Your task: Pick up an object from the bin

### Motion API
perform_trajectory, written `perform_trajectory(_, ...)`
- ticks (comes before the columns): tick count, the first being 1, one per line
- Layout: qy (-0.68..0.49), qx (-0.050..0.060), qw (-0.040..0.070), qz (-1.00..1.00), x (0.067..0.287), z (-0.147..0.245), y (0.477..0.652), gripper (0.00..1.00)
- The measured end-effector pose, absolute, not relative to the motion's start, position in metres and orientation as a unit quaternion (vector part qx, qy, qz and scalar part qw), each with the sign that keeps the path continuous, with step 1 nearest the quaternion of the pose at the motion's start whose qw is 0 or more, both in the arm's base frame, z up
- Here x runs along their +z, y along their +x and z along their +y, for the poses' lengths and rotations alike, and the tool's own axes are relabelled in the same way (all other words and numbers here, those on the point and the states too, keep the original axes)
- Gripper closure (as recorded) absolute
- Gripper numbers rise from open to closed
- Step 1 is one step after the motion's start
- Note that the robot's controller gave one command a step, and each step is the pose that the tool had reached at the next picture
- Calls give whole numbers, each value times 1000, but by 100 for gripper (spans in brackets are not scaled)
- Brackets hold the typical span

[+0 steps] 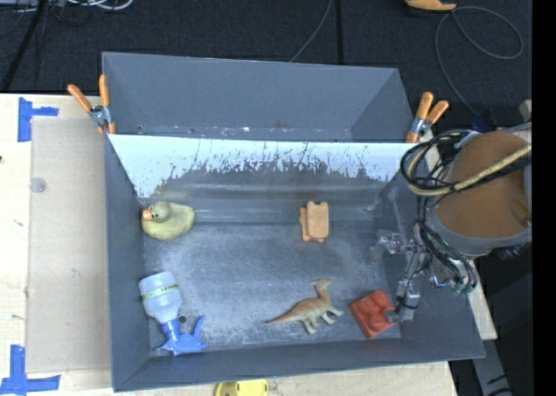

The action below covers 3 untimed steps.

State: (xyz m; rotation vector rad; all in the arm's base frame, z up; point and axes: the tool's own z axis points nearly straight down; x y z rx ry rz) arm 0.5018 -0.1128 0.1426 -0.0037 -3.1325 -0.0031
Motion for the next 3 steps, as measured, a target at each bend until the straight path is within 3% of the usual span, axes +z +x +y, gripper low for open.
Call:
perform_trajectory(1,1,0,1,-1000,147,-113,504,0)
perform_trajectory(2,36,-1,1,-999,98,-128,485,0)
perform_trajectory(3,35,-1,2,-999,86,-134,479,0)
